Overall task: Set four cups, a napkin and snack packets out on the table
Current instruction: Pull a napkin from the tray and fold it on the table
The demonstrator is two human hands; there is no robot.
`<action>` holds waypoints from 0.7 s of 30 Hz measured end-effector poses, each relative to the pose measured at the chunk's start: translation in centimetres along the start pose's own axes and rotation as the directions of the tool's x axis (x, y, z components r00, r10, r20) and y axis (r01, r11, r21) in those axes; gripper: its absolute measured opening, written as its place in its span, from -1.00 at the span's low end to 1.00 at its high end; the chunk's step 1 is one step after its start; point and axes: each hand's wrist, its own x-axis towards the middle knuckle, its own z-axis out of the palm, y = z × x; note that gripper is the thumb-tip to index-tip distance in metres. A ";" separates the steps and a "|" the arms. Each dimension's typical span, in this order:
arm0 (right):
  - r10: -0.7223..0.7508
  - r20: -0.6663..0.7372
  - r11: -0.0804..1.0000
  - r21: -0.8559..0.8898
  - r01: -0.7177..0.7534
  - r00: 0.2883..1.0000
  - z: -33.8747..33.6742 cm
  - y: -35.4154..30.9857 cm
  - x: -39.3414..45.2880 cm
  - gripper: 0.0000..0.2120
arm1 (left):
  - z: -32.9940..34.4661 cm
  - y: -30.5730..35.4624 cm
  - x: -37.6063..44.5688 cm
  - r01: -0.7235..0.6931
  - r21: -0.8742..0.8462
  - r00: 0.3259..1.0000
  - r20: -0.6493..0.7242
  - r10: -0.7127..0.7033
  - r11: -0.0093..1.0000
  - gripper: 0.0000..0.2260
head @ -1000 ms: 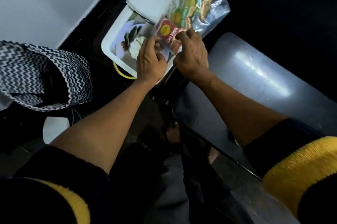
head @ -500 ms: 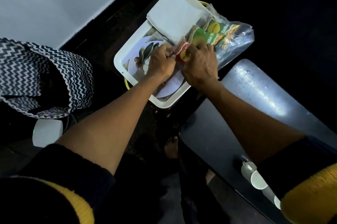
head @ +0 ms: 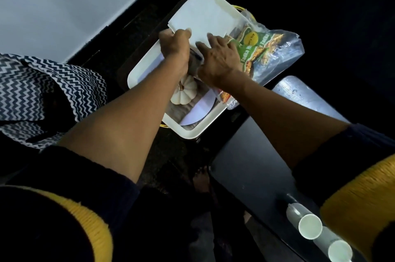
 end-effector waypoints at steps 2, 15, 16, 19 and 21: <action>-0.018 0.049 1.000 -0.004 0.019 0.999 0.3 -0.1 0.8 -0.34 | 0.5 0.4 0.3 -0.002 -0.047 1.000 0.000 0.002 0.999 -0.83; -0.069 0.060 0.998 -0.001 0.070 0.996 1.4 0.1 1.4 -0.48 | 1.6 -1.0 1.7 -0.096 0.185 0.994 0.060 0.087 0.978 -0.88; -0.072 0.046 0.997 0.016 0.071 0.996 1.3 0.1 1.2 -0.49 | 1.4 -0.9 1.6 -0.107 0.217 0.994 0.019 0.105 0.970 -0.95; -0.046 -0.027 0.991 0.122 0.049 0.999 0.5 0.0 0.2 -0.56 | 0.8 -0.7 1.2 -0.103 0.170 0.987 -0.105 0.122 0.980 -0.82; 0.041 -0.112 0.950 0.313 -0.004 0.993 -0.2 -0.3 -0.7 -0.52 | 0.0 -0.3 0.5 -0.139 0.059 0.978 -0.150 0.146 0.989 -0.64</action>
